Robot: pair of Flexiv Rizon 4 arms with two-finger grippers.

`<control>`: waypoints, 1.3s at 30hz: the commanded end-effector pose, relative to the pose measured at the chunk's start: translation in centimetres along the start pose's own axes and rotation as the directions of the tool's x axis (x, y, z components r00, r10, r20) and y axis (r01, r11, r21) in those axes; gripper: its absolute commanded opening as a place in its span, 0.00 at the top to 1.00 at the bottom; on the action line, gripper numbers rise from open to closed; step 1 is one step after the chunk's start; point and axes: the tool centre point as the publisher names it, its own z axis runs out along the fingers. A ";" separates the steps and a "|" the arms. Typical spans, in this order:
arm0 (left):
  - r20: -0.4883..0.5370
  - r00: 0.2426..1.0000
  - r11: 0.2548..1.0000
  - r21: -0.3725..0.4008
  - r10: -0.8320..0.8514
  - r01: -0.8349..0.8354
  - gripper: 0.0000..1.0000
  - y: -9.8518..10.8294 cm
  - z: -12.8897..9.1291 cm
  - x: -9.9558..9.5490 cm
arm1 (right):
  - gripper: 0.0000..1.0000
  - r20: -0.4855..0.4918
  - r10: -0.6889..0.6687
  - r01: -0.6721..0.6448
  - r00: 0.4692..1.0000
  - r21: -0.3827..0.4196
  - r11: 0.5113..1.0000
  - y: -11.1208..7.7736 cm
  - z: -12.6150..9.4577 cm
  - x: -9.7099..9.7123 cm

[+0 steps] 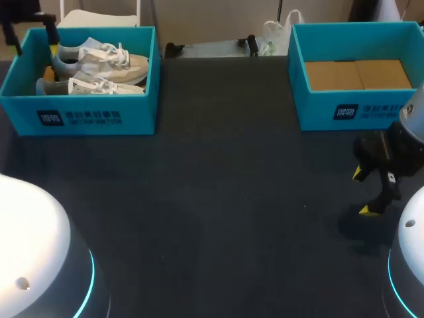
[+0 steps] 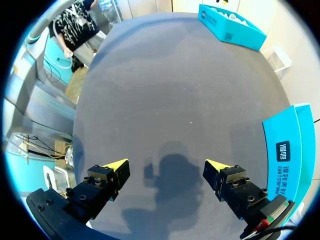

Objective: Take the shoe out of the shoebox, open the shoe tongue, remove and reinsert the insole, then place the shoe into the shoebox

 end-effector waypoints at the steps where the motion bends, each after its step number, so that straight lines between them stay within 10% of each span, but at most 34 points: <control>1: -0.005 1.000 0.979 -0.205 -0.001 0.000 0.00 -3.6 0.1 -0.1 | 0.00 0.003 0.001 -0.001 1.000 0.004 1.000 0.0 0.1 0.1; 39: -0.007 0.991 0.973 -0.194 -0.132 0.128 0.00 -1.3 7.7 1.5 | 0.00 0.003 0.001 -0.001 1.000 0.004 1.000 0.0 0.1 0.1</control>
